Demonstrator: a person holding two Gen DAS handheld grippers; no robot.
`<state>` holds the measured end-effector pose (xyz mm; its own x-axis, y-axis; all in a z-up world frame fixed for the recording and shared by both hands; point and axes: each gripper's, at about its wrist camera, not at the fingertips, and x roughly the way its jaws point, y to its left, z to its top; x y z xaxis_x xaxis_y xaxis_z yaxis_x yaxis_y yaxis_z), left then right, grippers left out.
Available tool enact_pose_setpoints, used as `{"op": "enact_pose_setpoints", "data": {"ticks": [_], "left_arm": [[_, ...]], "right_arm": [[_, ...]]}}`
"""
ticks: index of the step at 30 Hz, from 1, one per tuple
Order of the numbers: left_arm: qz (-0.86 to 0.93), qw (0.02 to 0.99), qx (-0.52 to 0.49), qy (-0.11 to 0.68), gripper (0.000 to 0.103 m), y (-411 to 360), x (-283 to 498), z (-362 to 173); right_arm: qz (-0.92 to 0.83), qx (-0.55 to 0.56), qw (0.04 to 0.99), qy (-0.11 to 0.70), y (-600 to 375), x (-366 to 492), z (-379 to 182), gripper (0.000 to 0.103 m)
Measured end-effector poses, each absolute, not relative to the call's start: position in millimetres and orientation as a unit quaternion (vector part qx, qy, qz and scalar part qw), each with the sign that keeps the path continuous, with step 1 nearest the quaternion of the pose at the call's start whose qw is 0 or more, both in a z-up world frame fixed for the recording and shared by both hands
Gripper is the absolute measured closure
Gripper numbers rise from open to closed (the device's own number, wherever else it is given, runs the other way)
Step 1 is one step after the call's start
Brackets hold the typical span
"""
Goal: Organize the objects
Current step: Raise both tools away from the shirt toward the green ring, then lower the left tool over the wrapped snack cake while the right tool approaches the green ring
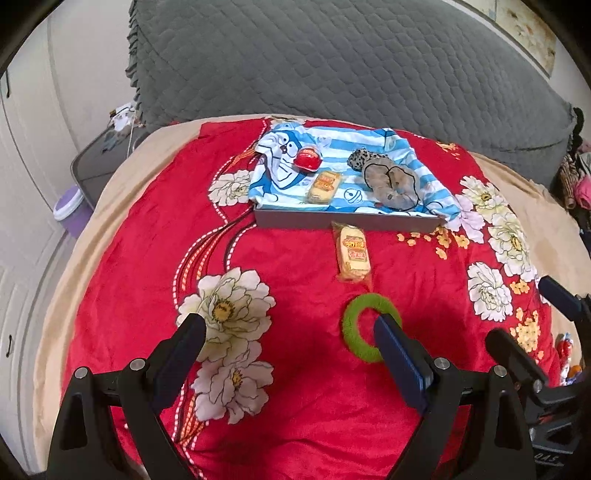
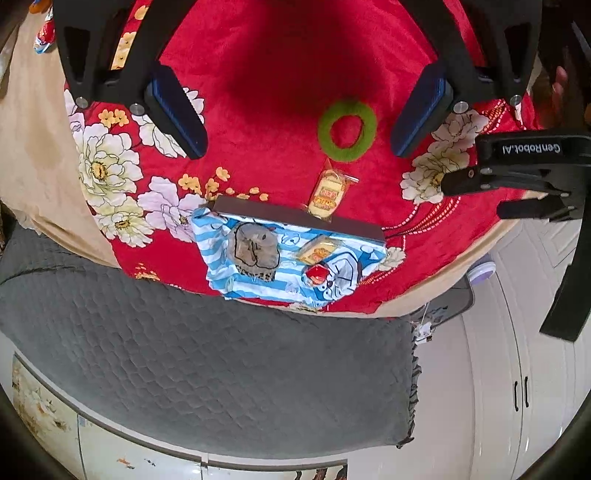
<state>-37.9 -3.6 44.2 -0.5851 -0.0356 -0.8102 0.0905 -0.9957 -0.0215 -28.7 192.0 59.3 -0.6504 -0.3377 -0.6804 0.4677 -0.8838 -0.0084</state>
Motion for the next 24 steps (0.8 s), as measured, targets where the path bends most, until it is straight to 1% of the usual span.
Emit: {"op": "enact_pose_setpoints", "data": {"ticks": [24], "left_arm": [[-0.874, 0.015, 0.484, 0.032, 0.01, 4, -90, -3]], "right_arm": [[-0.877, 0.414, 0.214, 0.115, 174, -60, 9, 0.003]]}}
